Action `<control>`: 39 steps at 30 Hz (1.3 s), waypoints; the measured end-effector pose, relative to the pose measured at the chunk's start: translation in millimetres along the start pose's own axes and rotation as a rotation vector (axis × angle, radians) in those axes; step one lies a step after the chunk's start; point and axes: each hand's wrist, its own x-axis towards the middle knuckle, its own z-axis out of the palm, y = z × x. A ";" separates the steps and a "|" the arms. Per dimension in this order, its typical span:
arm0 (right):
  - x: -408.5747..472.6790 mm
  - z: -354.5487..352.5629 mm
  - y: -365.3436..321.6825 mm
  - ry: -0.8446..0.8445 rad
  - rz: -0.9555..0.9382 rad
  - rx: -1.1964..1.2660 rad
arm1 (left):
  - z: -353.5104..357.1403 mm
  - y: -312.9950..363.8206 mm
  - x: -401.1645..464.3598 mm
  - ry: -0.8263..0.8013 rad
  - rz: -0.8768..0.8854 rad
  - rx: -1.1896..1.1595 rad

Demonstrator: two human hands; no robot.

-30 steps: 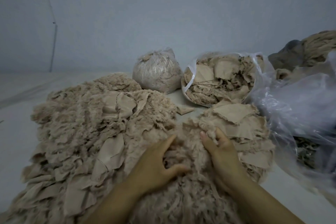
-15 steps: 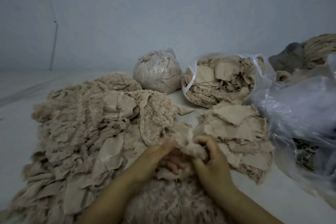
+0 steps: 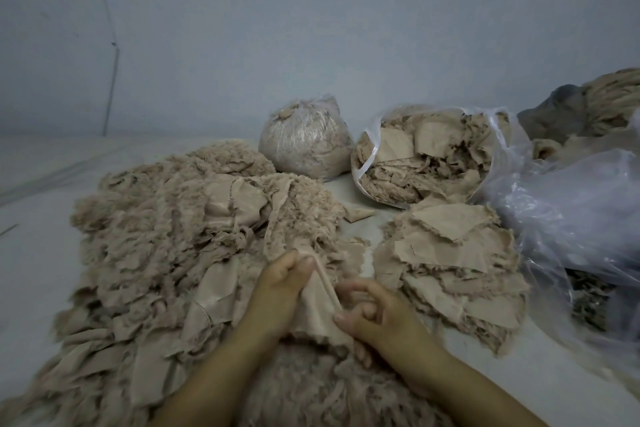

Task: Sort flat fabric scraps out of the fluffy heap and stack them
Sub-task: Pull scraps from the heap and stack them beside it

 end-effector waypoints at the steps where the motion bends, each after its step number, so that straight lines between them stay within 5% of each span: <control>1: 0.7 -1.3 1.8 0.000 0.000 -0.046 | -0.7 -1.8 2.7 0.086 0.045 0.040; 6: -0.2 -6.9 0.0 -0.002 0.009 -0.127 | -14.5 -3.6 12.8 0.326 0.035 -0.051; 9: 0.4 -3.6 -2.6 0.091 -0.039 -0.058 | -10.9 -4.2 9.0 0.122 -0.023 -0.146; 12: 1.1 0.2 -3.8 -0.010 0.002 0.091 | -0.7 -7.4 2.6 -0.040 0.012 -0.082; 17: -0.9 -2.5 -2.2 0.007 0.079 0.022 | -14.9 -1.4 14.0 0.221 -0.080 -0.320; 23: 0.6 0.7 -7.9 0.084 -0.038 0.032 | -11.1 -8.1 2.7 -0.400 -0.098 -0.165; 26: 5.1 -3.8 -6.9 0.064 -0.028 0.249 | -8.9 -9.1 -0.4 -0.555 -0.085 -0.040; 33: 0.9 -12.1 -8.7 -0.099 0.085 0.312 | -8.8 -6.7 -1.7 -0.547 -0.099 -0.038; 35: -0.7 -11.3 -8.4 -0.114 0.029 0.132 | -7.3 -7.2 -1.7 -0.479 -0.127 0.025; 37: 0.2 -8.5 -3.9 0.011 -0.071 -0.139 | -4.1 -8.5 -2.4 -0.414 -0.157 0.045; 39: 3.8 -5.3 -0.8 0.199 -0.122 -0.118 | -2.1 -7.5 -2.7 -0.354 -0.161 0.049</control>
